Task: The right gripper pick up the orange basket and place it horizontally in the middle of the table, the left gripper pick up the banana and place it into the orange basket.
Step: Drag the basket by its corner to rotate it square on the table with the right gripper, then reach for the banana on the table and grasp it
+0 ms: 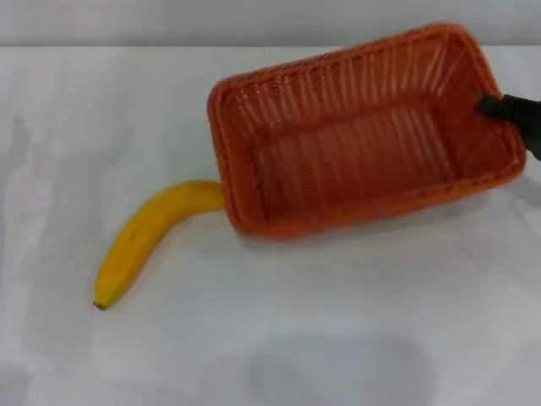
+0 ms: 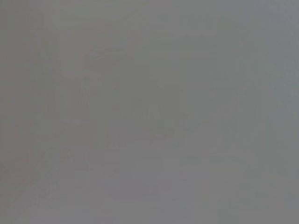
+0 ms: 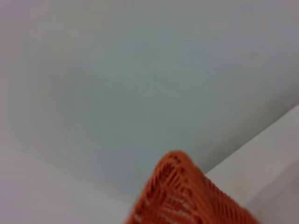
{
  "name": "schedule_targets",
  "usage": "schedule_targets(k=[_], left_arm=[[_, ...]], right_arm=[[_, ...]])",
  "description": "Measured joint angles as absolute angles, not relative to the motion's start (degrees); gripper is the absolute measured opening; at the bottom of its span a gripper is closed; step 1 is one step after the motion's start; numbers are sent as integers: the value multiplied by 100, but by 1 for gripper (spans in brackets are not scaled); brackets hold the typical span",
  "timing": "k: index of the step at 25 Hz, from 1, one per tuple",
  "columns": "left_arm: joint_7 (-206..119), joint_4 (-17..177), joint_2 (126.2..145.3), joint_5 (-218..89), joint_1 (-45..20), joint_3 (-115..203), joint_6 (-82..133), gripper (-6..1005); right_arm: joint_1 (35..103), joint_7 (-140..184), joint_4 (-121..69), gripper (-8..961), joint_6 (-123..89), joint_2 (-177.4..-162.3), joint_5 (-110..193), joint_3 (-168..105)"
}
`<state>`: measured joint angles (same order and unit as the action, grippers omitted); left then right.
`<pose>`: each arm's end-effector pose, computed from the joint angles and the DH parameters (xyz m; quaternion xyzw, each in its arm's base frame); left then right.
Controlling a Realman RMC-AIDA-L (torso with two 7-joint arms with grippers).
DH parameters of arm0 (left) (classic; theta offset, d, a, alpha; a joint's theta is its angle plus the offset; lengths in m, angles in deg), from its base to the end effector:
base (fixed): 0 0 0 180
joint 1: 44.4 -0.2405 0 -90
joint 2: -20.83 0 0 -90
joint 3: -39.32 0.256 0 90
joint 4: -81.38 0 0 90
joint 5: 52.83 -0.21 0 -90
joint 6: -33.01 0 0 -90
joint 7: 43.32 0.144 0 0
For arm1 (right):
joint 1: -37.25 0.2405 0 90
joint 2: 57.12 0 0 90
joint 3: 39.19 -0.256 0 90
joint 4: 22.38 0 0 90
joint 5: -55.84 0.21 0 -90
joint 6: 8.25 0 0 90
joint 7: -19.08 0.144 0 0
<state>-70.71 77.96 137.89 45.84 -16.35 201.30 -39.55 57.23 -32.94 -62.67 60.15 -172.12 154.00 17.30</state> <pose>-0.3599 0.3361 0.0506 -0.5228 -0.3370 -0.4219 0.6596 0.2975 0.3498 0.0449 -0.6596 0.6076 0.4089 0.1689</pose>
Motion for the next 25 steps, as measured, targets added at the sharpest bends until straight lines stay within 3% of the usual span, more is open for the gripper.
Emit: schedule_targets(k=[15, 25], left_arm=[[-7146, 7899, 13744, 4623, -1617, 20122, -3876, 875], [-7112, 7971, 13918, 4649, -1614, 19776, -3863, 875]], right_arm=[[5434, -3391, -6225, 387, 6136, -17231, 15576, 1729], [5141, -3811, -6274, 434, 6834, -17182, 15634, 589]])
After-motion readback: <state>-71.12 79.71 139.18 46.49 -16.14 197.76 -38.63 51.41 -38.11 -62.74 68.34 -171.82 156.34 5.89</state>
